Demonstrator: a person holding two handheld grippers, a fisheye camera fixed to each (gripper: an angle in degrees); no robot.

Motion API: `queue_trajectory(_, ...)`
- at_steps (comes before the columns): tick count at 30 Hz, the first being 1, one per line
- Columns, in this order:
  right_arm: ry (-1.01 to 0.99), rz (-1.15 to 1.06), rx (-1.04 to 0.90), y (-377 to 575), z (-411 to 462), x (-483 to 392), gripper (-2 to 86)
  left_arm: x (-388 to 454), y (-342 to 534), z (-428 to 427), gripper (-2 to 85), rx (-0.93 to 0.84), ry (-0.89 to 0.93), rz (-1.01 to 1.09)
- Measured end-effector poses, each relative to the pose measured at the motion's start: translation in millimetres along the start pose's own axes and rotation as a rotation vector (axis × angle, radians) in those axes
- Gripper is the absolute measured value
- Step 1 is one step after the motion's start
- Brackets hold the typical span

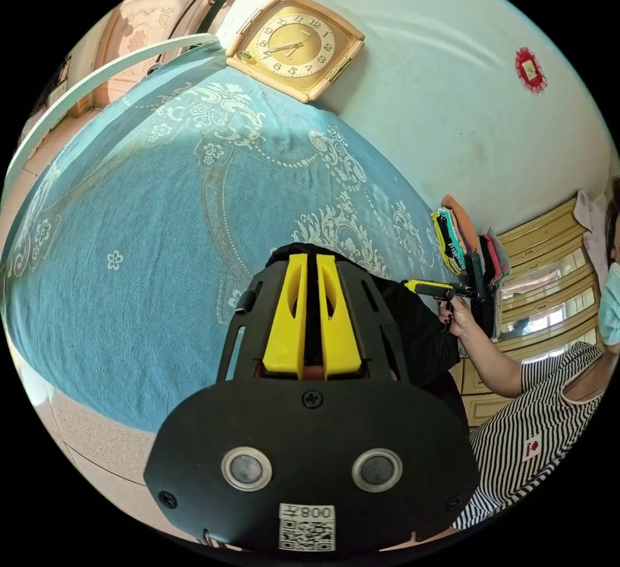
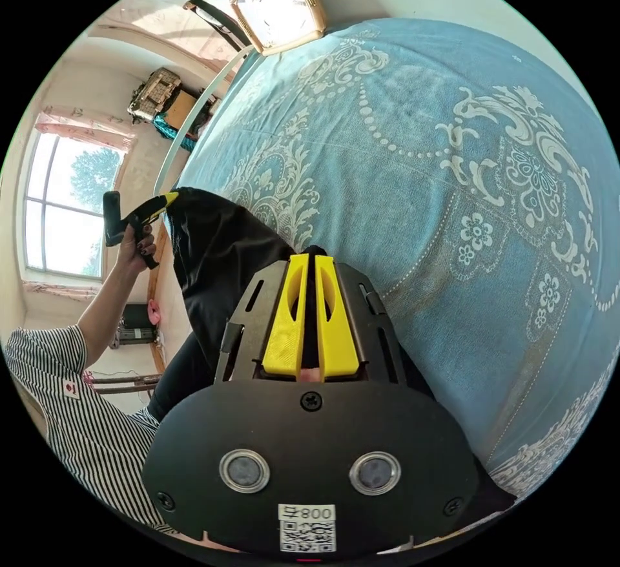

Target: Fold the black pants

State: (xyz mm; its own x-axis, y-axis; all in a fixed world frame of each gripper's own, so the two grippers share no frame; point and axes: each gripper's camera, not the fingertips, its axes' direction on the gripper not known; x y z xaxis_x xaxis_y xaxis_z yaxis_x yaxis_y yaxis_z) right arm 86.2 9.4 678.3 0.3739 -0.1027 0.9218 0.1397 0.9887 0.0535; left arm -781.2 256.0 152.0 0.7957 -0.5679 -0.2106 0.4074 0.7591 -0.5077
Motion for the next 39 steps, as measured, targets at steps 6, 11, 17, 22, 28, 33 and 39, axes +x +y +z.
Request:
queue_trajectory(6,-0.283,0.141,0.167,-1,-30,40,0.5,-13,17,-30,2.4,0.091,0.044,-0.03)
queue_trajectory(11,-0.297,0.207,0.159,-14,-26,57,0.3,-20,19,-27,2.3,0.092,0.041,-0.051)
queue_trajectory(17,-0.202,0.237,0.077,-40,-12,69,0.3,-20,6,-2,2.7,0.042,-0.033,-0.049)
queue_trajectory(22,-0.236,0.286,0.055,-45,-7,80,0.4,-15,0,13,3.1,0.019,-0.065,-0.055)
queue_trajectory(28,-0.342,0.325,0.061,-35,-8,88,0.4,5,2,16,3.1,0.059,-0.118,-0.066)
queue_trajectory(33,-0.362,0.305,0.072,-25,-17,79,0.4,32,5,11,2.0,0.13,-0.182,-0.076)
queue_trajectory(39,-0.301,0.246,0.121,-6,-36,51,0.1,98,3,43,0.5,0.091,-0.06,0.052)
